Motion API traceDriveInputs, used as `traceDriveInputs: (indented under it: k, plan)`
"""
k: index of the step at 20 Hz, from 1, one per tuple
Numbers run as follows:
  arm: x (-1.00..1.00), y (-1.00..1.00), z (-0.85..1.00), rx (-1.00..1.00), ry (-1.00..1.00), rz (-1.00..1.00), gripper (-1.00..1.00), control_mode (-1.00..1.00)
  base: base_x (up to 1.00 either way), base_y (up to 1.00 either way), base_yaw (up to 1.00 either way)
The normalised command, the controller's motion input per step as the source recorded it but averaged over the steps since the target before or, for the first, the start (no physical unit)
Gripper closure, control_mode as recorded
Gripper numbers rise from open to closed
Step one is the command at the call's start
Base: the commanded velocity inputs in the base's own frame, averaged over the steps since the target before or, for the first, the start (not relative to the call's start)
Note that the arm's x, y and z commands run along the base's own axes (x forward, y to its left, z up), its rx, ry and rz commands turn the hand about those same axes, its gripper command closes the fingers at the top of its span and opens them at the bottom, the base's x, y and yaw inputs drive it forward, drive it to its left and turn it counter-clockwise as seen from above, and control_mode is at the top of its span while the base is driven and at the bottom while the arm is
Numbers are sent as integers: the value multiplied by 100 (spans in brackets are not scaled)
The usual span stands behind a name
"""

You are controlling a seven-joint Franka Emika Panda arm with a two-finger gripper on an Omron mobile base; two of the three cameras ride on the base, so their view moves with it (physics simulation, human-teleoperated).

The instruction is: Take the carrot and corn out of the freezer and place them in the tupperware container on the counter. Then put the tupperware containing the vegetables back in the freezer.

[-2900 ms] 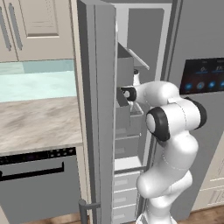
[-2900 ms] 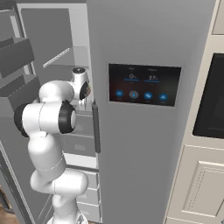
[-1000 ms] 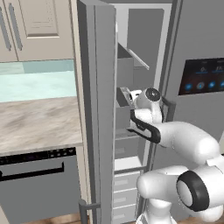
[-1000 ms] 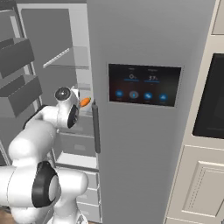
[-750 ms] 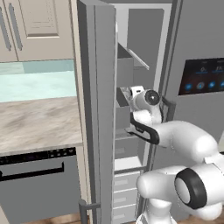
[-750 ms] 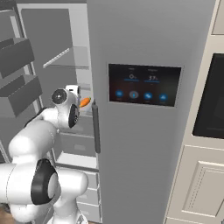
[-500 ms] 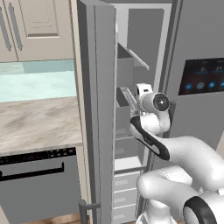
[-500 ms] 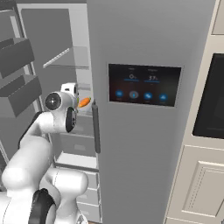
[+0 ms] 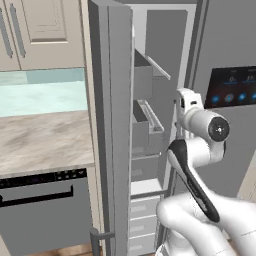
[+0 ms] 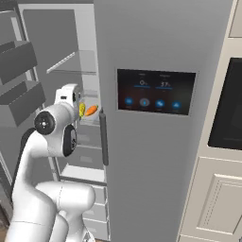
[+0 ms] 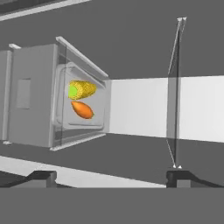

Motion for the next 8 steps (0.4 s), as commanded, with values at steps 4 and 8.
traceDriveInputs:
  k: [4,8]
  plan:
    - [-71,-21,93,1,6,0,-100,-100,0,0,0]
    - [-45,-10,58,0,12,0,-100,-100,0,0,0]
